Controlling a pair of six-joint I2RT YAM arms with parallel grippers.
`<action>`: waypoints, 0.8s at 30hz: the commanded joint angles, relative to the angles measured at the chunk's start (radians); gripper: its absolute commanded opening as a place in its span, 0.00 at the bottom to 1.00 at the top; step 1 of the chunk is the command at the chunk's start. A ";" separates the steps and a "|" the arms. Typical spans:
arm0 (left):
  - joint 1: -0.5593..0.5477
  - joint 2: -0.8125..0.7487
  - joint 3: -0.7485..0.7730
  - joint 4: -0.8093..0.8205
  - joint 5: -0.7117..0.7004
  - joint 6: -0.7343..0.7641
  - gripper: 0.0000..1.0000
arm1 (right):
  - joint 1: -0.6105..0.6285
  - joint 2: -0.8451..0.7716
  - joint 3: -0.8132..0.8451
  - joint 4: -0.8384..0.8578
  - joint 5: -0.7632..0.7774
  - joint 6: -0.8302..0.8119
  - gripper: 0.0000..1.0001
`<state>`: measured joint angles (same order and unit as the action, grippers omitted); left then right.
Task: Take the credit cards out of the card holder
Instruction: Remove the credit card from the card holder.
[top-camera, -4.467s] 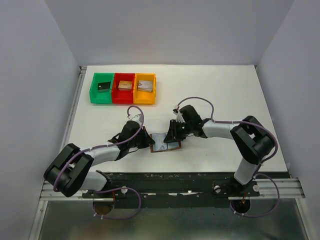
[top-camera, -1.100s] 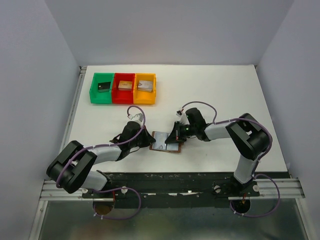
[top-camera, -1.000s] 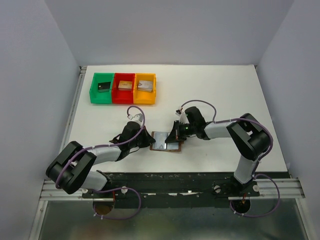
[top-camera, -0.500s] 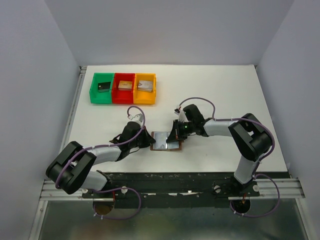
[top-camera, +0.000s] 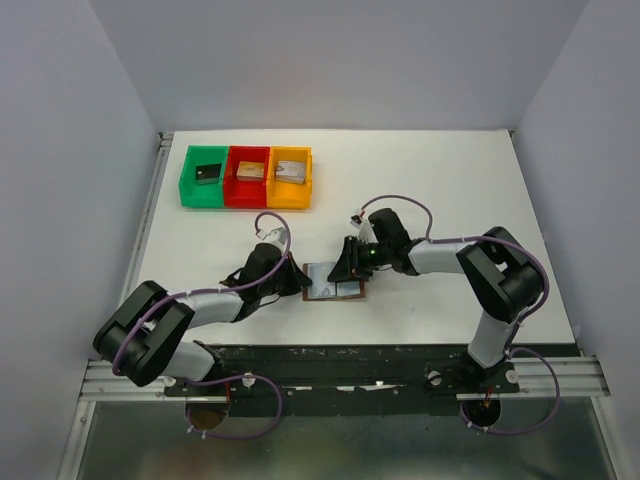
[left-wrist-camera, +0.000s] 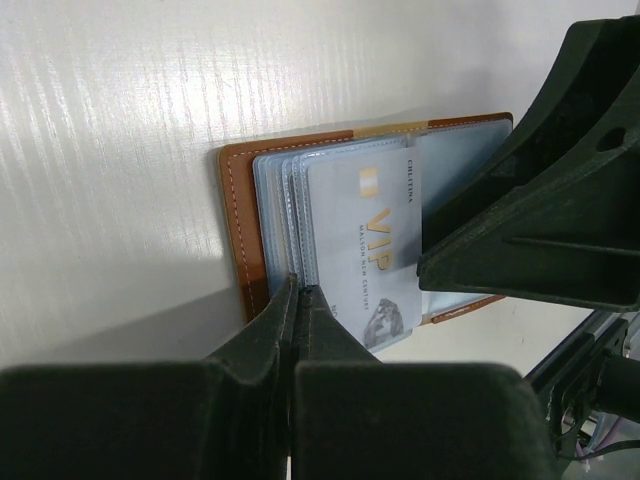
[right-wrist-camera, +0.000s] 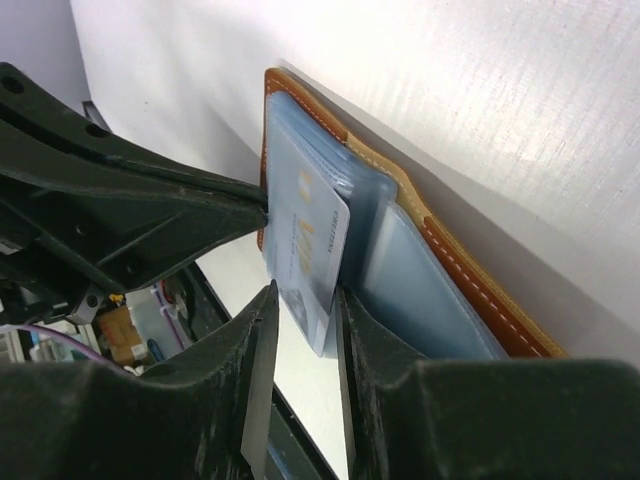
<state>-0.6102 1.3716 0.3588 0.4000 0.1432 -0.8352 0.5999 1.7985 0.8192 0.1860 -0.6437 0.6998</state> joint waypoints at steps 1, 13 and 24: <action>-0.006 0.030 -0.023 -0.086 -0.010 0.010 0.00 | -0.012 -0.008 -0.029 0.121 -0.045 0.067 0.38; -0.007 0.058 -0.015 -0.069 0.007 0.015 0.00 | -0.017 0.010 -0.037 0.225 -0.116 0.136 0.36; -0.023 0.083 0.003 -0.043 0.025 0.022 0.00 | -0.015 0.051 -0.006 0.178 -0.145 0.118 0.36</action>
<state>-0.6128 1.4082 0.3668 0.4374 0.1509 -0.8379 0.5800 1.8214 0.7830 0.3645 -0.7322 0.8219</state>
